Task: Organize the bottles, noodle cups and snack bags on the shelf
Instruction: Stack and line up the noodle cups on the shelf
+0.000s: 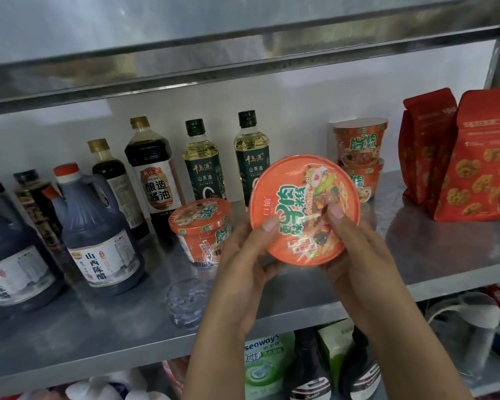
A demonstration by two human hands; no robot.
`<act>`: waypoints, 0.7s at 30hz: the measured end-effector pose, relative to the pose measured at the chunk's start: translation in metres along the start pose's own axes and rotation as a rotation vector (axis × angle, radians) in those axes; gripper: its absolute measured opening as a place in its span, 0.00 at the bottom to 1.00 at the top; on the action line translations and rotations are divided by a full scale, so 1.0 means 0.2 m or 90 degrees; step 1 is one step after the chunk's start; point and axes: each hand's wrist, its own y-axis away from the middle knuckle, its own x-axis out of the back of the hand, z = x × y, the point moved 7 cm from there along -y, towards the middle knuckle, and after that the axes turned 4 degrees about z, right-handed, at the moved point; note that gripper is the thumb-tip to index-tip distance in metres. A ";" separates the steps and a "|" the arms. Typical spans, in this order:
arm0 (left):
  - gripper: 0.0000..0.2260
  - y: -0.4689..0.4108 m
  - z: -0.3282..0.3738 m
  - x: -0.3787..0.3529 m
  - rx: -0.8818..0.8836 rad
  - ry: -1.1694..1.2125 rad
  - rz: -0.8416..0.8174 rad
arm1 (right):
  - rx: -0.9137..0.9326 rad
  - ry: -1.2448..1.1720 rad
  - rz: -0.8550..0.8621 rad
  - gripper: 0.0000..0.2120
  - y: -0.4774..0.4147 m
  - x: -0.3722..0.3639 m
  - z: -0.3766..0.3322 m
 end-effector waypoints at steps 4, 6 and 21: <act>0.38 -0.01 0.05 0.03 -0.138 -0.101 0.073 | -0.008 0.072 0.042 0.43 -0.02 0.05 0.02; 0.44 -0.01 0.05 0.02 -0.184 -0.169 0.076 | -0.025 0.059 0.026 0.51 -0.02 0.03 0.04; 0.39 0.00 0.05 0.02 -0.041 0.039 0.066 | -0.010 0.085 -0.079 0.18 0.00 0.00 -0.02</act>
